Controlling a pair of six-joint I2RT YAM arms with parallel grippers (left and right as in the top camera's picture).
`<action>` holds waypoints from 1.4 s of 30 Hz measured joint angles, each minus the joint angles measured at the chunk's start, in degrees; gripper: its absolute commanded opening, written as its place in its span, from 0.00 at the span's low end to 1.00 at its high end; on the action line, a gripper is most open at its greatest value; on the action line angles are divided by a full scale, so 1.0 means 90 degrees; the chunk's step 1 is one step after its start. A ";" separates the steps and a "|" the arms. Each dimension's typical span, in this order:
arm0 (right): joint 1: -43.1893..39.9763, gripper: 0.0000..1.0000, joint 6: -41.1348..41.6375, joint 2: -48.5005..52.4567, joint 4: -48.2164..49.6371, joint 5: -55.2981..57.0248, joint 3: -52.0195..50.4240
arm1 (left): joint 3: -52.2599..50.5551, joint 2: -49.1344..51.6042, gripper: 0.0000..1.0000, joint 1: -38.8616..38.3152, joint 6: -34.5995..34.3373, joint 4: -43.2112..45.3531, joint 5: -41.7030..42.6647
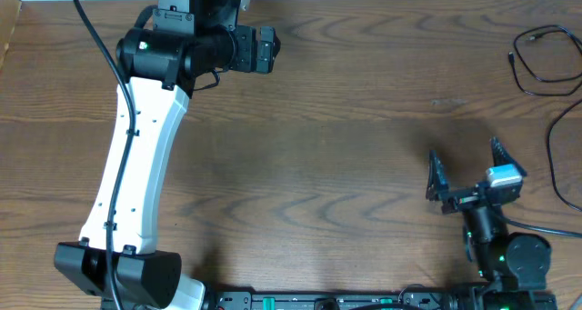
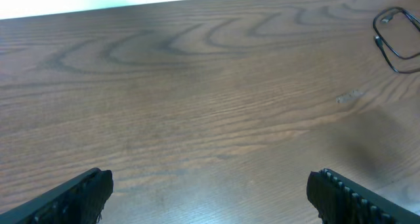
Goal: Untangle cables
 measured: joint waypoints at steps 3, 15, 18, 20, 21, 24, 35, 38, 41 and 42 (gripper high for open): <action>0.0000 0.99 0.0000 -0.0352 0.0228 0.0102 -0.0474 | 0.0000 0.0000 1.00 0.0000 0.0000 -0.0007 0.0000; 0.0185 0.99 0.0017 -0.1122 -0.1010 0.0588 -0.0998 | 0.0000 0.0000 1.00 0.0000 0.0000 -0.0005 0.0000; 0.0185 0.99 0.0032 -0.1120 -0.1117 0.0610 -0.1015 | 0.0000 0.0000 1.00 0.0000 0.0000 -0.0007 0.0000; 0.0185 0.99 0.0053 -0.1117 -0.1120 0.0612 -0.1015 | 0.0000 0.0000 1.00 0.0000 0.0000 -0.0007 0.0000; 0.0185 0.99 0.0063 -0.1117 -0.1120 0.0612 -0.1015 | 0.0000 0.0000 1.00 0.0000 0.0000 -0.0007 0.0000; 0.0182 0.99 0.0070 -0.1117 -0.1120 0.0612 -0.1015 | 0.0000 0.0000 1.00 0.0000 0.0000 -0.0007 0.0000; 0.0185 0.99 0.0070 -0.1117 -0.1120 0.0612 -0.1015 | 0.0000 0.0000 0.99 0.0000 0.0000 -0.0007 0.0000; 0.0185 0.99 0.0070 -0.1117 -0.1120 0.0612 -0.1015 | 0.0000 0.0000 1.00 0.0000 0.0000 -0.0027 0.0000; 0.0182 0.99 0.0070 -0.1117 -0.1120 0.0612 -0.1015 | 0.0000 0.0000 1.00 0.0000 0.0000 -0.0153 0.0000; 0.0182 0.99 0.0070 -0.1117 -0.1120 0.0612 -0.1015 | 0.0000 0.0000 1.00 0.0000 0.0000 -0.0151 0.0000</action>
